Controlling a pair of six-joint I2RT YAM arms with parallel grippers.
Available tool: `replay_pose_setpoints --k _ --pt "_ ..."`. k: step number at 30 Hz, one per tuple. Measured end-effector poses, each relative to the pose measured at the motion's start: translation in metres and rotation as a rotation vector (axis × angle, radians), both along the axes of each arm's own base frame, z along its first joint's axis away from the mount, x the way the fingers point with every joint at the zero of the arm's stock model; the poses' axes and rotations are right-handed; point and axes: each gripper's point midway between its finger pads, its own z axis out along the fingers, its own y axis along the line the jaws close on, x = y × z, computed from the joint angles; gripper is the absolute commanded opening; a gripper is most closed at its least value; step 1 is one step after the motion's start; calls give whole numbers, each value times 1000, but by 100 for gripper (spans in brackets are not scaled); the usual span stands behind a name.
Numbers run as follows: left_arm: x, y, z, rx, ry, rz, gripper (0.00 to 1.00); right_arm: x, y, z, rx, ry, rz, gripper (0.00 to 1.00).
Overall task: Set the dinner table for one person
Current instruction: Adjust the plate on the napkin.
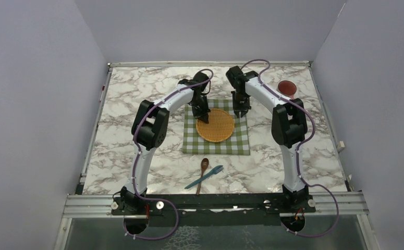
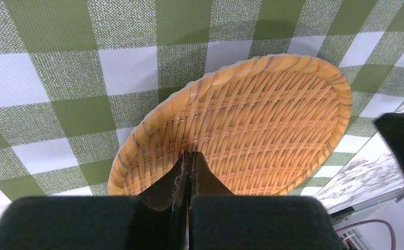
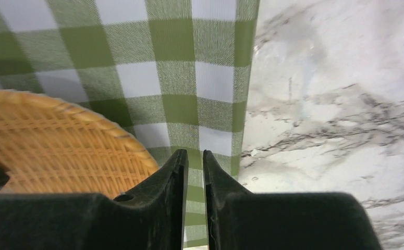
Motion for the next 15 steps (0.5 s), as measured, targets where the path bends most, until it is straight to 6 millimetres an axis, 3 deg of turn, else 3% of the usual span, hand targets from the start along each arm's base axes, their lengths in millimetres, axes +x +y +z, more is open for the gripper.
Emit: replay_pose_setpoints --k 6,10,12,15 --pt "0 0 0 2 -1 5 0 25 -2 54 -1 -161 -12 29" --pt "2 1 3 3 -7 13 1 35 -8 90 -19 -254 -24 38" --pt "2 1 7 0 -15 15 9 39 -14 103 -43 -289 -35 49" --pt "3 0 20 -11 -39 12 25 44 -24 112 -64 -313 -57 56"
